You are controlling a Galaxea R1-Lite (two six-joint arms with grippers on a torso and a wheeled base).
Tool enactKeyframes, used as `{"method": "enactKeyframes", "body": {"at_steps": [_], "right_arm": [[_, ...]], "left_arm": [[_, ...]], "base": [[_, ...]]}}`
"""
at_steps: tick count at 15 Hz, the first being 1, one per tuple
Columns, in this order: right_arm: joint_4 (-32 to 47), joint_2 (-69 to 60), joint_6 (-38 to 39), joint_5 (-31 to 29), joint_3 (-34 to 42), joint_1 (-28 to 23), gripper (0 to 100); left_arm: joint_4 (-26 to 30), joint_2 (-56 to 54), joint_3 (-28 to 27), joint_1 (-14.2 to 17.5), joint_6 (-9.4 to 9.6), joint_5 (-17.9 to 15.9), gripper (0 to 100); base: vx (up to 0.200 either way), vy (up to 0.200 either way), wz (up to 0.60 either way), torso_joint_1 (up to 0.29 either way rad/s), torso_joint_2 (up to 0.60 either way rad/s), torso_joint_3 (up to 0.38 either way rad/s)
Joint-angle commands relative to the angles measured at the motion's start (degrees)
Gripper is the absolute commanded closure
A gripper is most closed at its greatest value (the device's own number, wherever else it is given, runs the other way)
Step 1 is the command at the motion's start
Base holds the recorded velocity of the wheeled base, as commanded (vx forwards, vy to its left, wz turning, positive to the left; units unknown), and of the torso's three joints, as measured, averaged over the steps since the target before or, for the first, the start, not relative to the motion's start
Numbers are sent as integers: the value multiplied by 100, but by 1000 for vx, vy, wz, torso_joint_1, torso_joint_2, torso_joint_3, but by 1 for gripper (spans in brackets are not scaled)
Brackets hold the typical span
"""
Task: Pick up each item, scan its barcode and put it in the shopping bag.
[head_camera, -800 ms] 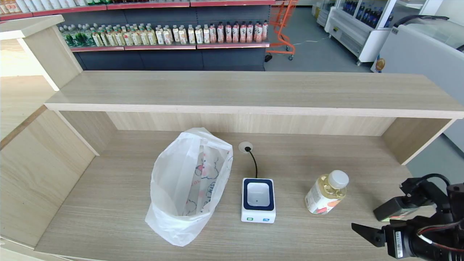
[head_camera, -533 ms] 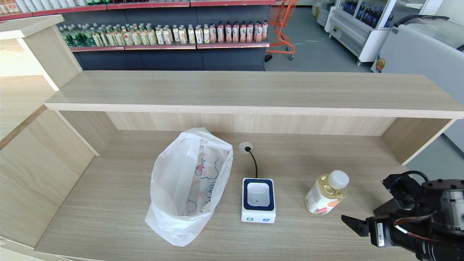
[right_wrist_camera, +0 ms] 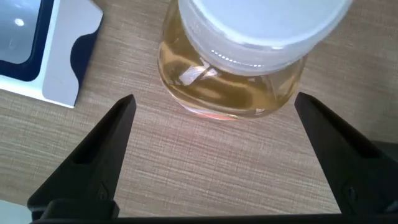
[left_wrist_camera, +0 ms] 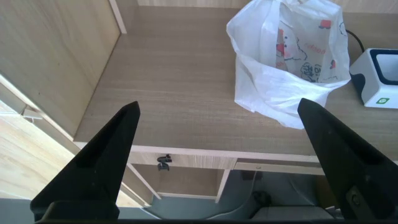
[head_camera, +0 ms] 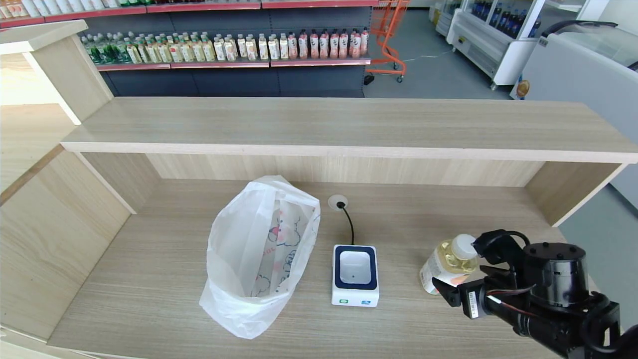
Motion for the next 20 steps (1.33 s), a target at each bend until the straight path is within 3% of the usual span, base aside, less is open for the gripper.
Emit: {"method": "enactKeyframes", "body": {"at_steps": [1,3,6,7,17,18,20], "right_arm": [[-88,428,-19,1,-32,137,0],[-272,683,-28,10,-182,137,0],[-1819,1526,-266,36,-138,189,0],[-2013,1658,-301,28,-147,251,0],[-2259,2159,-292,115,-1052,242,0],[-2259,2159,-292,265,-1061,233,100],[-2268,2150,-292,344,-1069,233,100]], "left_arm": [[0,9,0,1,-1,0,0],[0,9,0,1,-1,0,0],[0,9,0,1,-1,0,0],[0,9,0,1,-1,0,0],[0,9,0,1,-1,0,0],[0,9,0,1,-1,0,0],[0,9,0,1,-1,0,0]], "base": [[0,0,0,0,0,0],[0,0,0,0,0,0],[0,0,0,0,0,0],[0,0,0,0,0,0],[0,0,0,0,0,0],[0,0,0,0,0,0],[0,0,0,0,0,0]]}}
